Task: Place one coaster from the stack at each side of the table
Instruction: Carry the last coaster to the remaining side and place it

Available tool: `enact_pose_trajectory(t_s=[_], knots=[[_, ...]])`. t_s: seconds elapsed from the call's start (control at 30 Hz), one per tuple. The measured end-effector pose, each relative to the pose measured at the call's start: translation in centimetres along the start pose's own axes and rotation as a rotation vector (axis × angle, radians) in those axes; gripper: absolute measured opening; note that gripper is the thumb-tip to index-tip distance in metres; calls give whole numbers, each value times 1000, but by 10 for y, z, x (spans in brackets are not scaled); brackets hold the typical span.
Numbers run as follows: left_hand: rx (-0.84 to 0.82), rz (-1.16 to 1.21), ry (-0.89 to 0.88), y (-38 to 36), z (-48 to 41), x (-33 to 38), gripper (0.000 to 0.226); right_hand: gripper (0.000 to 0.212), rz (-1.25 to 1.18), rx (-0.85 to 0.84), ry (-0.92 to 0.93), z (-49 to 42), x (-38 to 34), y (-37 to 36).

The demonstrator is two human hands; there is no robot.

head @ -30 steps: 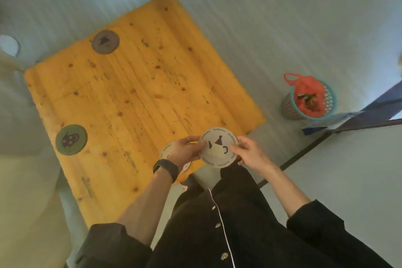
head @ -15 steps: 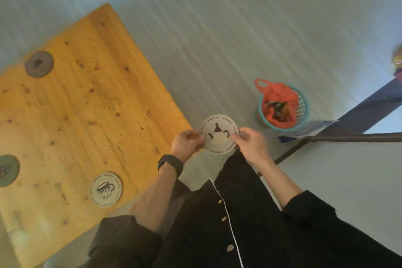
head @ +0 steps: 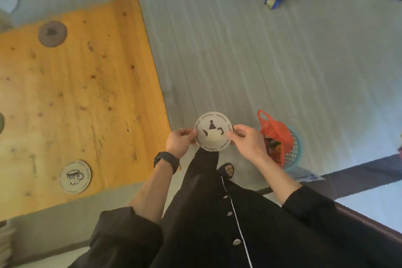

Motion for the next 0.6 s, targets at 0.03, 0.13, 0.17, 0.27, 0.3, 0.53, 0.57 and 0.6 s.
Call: enact_pose_trajectory(t_s=[0.03,0.13,0.17,0.27,0.3,0.53,0.57,0.6], knots=[[25,35,12,6,-4,0,31,11,36,-37,18,-10,-13,-4],[121,139,55,25,-25,-3,32,5,112,-123,71,-50,-51,-18],[154,176,60,33,-31,1,31,2,150,-146,81,-61,-65,-22],[246,277,92,55,-48,11,30,13,302,-199,122,-95,-110,-35],[274,314,107,62,-51,13,27,18,344,-213,144,-101,-126,-39],[497,514,183,123,-80,32,31,26,599,-346,333,-155,-246,-90],[543,543,204,130,-81,33,31,26,634,-366,364,-161,-262,-100],[587,578,225,136,-83,34,30,26,667,-386,398,-168,-276,-112]])
Point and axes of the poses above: each hand's wrist, its own z-axis away from the middle knuckle, its own y-axis out of the back of the hand, x = y × z, the point moved 8 cm from there along -z, towards the middle knuckle, and after that the axes turned 8 degrees about -y, right-handed, at the moved point
